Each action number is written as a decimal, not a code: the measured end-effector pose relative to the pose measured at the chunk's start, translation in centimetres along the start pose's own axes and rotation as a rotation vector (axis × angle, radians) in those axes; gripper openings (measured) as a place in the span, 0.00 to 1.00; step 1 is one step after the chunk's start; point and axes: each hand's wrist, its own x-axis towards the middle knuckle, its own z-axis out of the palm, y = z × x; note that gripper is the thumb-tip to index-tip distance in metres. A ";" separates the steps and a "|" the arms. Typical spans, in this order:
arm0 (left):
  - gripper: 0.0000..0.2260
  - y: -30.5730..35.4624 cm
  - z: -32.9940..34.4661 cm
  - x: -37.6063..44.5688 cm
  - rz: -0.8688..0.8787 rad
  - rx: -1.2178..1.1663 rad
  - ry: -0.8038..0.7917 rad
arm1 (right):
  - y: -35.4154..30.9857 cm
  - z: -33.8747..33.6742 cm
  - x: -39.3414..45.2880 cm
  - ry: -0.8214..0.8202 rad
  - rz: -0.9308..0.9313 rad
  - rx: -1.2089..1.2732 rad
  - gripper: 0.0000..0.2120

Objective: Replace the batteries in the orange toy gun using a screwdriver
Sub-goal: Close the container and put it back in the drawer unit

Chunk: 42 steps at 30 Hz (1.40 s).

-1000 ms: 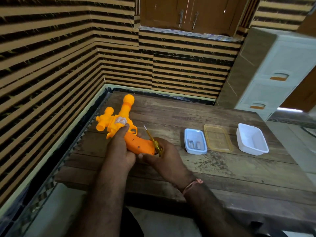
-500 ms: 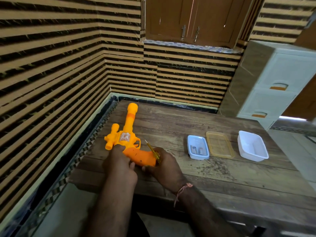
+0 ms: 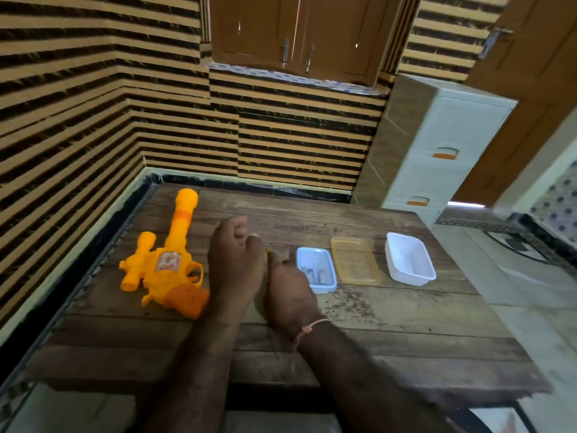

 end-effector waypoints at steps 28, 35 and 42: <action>0.19 0.2 3.9 -3.7 0.152 0.086 -0.277 | 16.4 -8.8 -4.0 0.199 0.276 -0.312 0.16; 0.19 1.9 6.5 -4.7 0.128 0.037 -0.364 | 20.7 -9.7 -2.5 0.046 0.428 -0.406 0.15; 0.14 0.6 5.7 -4.7 0.069 -0.023 -0.347 | 17.6 -10.5 -3.2 0.189 0.307 -0.399 0.12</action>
